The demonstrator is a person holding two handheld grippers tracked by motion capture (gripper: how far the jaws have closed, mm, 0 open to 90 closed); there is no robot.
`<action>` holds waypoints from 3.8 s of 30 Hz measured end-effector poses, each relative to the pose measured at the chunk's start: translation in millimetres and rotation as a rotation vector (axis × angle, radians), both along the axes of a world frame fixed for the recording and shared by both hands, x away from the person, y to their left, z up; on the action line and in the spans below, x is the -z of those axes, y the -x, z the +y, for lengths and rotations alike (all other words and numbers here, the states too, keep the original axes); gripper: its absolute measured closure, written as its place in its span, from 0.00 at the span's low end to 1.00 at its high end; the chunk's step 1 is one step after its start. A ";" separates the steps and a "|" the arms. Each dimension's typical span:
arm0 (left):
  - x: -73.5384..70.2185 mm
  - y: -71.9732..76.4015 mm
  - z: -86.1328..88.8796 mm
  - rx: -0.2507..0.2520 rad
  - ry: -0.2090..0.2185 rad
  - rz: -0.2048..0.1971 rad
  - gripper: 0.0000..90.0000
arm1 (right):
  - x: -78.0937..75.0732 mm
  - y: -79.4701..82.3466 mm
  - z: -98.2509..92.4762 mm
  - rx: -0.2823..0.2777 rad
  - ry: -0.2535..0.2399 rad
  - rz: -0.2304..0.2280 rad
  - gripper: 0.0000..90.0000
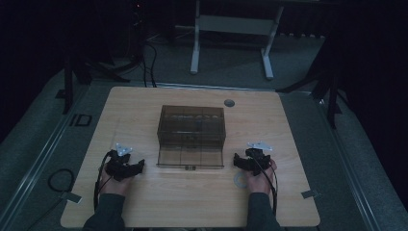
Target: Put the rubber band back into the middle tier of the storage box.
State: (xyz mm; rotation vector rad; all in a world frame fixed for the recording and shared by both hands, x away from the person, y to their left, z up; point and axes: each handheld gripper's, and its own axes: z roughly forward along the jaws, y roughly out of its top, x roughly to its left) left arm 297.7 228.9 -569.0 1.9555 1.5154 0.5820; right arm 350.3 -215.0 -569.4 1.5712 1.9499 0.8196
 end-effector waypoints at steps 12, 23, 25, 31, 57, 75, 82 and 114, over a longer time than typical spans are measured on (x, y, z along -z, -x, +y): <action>0.0 -0.3 0.0 0.001 0.000 -0.001 0.36 | 0.0 0.2 0.3 0.003 0.001 0.000 0.15; 0.9 0.1 0.4 0.009 0.003 -0.009 0.36 | -3.2 0.3 -0.3 0.020 0.000 0.001 0.32; 0.8 -0.1 0.4 0.009 0.002 -0.008 0.35 | -5.4 0.0 -0.7 0.025 0.002 0.018 0.36; 1.0 -0.5 0.4 0.010 0.002 -0.010 0.35 | -9.5 1.6 -5.8 0.011 -0.001 0.036 0.52; 1.0 -0.5 0.3 0.010 0.003 -0.011 0.35 | -35.5 20.0 3.5 -0.138 0.080 0.138 0.69; 1.0 0.2 0.3 0.010 0.004 -0.010 0.35 | -61.7 25.1 9.2 -0.209 0.102 0.214 0.69; 0.8 0.4 0.2 0.009 0.003 -0.008 0.35 | -65.9 26.1 11.3 -0.233 0.127 0.247 0.69; 0.9 0.1 -1.3 -0.007 0.004 -0.009 0.35 | -65.5 28.3 12.4 -0.329 0.237 0.428 0.79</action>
